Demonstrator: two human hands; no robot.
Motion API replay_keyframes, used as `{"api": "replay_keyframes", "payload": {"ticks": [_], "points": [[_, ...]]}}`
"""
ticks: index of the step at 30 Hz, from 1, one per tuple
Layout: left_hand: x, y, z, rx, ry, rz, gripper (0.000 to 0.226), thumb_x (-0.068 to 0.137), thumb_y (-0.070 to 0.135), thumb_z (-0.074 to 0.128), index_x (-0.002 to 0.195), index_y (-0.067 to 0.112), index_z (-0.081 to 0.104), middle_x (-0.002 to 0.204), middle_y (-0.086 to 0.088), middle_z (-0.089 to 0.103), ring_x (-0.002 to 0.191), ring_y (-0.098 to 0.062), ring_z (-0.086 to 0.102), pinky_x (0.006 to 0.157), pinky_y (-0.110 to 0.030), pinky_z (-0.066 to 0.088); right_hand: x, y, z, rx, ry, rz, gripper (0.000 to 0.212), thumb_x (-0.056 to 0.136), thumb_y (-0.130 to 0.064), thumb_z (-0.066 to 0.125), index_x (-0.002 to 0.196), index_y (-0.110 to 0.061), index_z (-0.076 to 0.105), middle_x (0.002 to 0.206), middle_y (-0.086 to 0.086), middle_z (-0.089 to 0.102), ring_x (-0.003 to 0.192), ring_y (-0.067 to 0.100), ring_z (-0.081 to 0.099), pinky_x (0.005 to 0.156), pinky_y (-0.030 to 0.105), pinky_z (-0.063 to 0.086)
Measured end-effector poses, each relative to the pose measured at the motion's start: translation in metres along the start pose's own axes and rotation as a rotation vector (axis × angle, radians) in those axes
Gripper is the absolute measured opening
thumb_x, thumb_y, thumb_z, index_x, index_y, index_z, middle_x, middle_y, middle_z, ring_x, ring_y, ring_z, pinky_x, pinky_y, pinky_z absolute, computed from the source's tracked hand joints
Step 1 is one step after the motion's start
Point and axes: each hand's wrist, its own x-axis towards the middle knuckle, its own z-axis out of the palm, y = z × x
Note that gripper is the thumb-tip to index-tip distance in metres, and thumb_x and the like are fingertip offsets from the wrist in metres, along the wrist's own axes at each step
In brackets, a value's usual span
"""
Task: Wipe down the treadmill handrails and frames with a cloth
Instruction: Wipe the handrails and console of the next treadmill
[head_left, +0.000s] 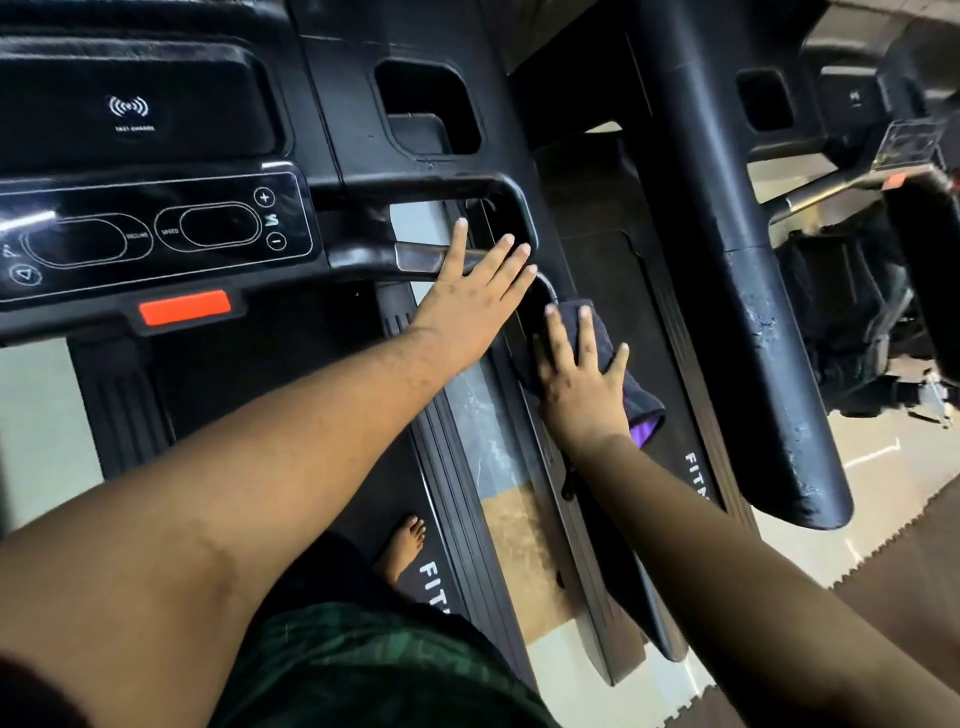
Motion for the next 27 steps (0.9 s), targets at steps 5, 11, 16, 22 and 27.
{"api": "replay_keyframes", "payload": {"ticks": [5,11,16,22,27], "points": [[-0.003,-0.007,0.002,-0.02,0.009,0.038,0.076,0.095,0.015,0.028,0.164,0.009,-0.004,0.172,-0.015,-0.008,0.159,-0.033,-0.003,0.118,-0.076,0.005,-0.039,0.002,0.008,-0.323,-0.118,-0.251,0.06,0.105,-0.029,0.033,0.163,-0.012,0.023,0.171,0.016,-0.005,0.15,0.042,-0.032,0.103,0.089,-0.006],[-0.004,-0.003,0.006,-0.007,0.002,0.043,0.075,0.092,0.018,0.016,0.163,0.008,-0.003,0.172,-0.017,-0.007,0.159,-0.034,-0.003,0.12,-0.074,0.006,0.016,-0.016,-0.014,-0.513,-0.071,-0.247,0.062,0.108,-0.036,0.026,0.163,-0.011,0.015,0.172,0.015,-0.003,0.155,0.037,-0.023,0.103,0.087,-0.013],[-0.008,0.006,-0.008,-0.026,-0.022,0.063,0.076,0.092,0.013,0.018,0.164,0.014,-0.005,0.171,-0.019,-0.01,0.159,-0.036,-0.006,0.116,-0.077,0.008,-0.076,0.008,0.034,-0.298,-0.153,-0.224,0.066,0.103,-0.033,0.044,0.163,-0.02,0.021,0.172,0.008,-0.007,0.151,0.03,-0.034,0.095,0.093,0.007],[-0.003,0.04,-0.006,-0.039,-0.02,0.077,0.08,0.101,0.019,0.046,0.165,0.018,-0.004,0.172,-0.015,-0.008,0.159,-0.032,-0.004,0.114,-0.081,0.0,-0.048,0.018,0.034,0.19,0.058,-0.077,0.073,0.098,-0.025,0.059,0.16,-0.036,0.024,0.167,-0.012,-0.028,0.153,0.034,-0.028,0.101,0.082,0.032],[-0.008,0.067,-0.009,-0.082,-0.037,0.055,0.085,0.098,0.011,0.048,0.165,0.021,-0.004,0.173,-0.013,-0.006,0.16,-0.029,-0.001,0.114,-0.08,0.005,-0.108,0.025,0.062,0.595,0.076,0.113,0.099,0.086,-0.043,0.071,0.157,-0.058,0.004,0.169,-0.013,-0.022,0.159,0.031,-0.005,0.102,0.071,0.044]]}}
